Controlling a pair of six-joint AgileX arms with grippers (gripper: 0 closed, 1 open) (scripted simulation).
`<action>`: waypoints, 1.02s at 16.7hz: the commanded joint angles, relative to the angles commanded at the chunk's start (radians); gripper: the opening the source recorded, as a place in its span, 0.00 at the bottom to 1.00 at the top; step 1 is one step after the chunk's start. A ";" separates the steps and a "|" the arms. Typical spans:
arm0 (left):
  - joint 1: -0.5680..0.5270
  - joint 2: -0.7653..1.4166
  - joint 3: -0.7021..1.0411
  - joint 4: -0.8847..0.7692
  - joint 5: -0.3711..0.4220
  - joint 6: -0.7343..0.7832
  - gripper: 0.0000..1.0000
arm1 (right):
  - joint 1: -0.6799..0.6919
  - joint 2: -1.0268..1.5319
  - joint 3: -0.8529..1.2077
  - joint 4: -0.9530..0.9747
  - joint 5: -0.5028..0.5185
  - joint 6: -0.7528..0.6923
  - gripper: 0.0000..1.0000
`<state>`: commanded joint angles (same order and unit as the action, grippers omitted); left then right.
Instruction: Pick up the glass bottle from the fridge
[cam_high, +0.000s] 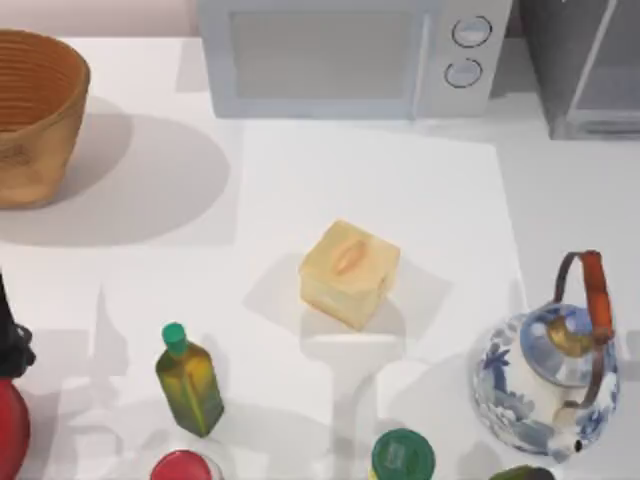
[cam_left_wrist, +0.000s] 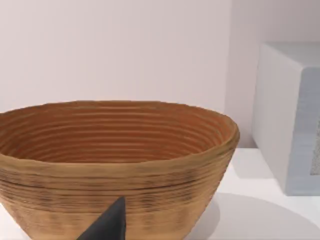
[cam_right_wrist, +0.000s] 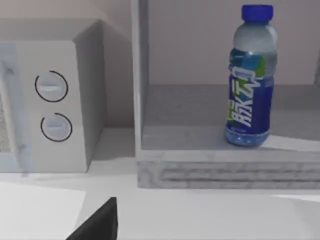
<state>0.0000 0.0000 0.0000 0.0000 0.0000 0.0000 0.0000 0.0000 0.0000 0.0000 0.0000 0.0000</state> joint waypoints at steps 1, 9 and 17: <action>0.000 0.000 0.000 0.000 0.000 0.000 1.00 | 0.000 0.000 0.000 0.000 0.000 0.000 1.00; 0.000 0.000 0.000 0.000 0.000 0.000 1.00 | -0.099 0.292 0.043 0.291 -0.103 0.003 1.00; 0.000 0.000 0.000 0.000 0.000 0.000 1.00 | -0.323 1.095 0.102 0.974 -0.314 0.014 1.00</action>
<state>0.0000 0.0000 0.0000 0.0000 0.0000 0.0000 -0.3232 1.0951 0.1024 0.9737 -0.3136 0.0135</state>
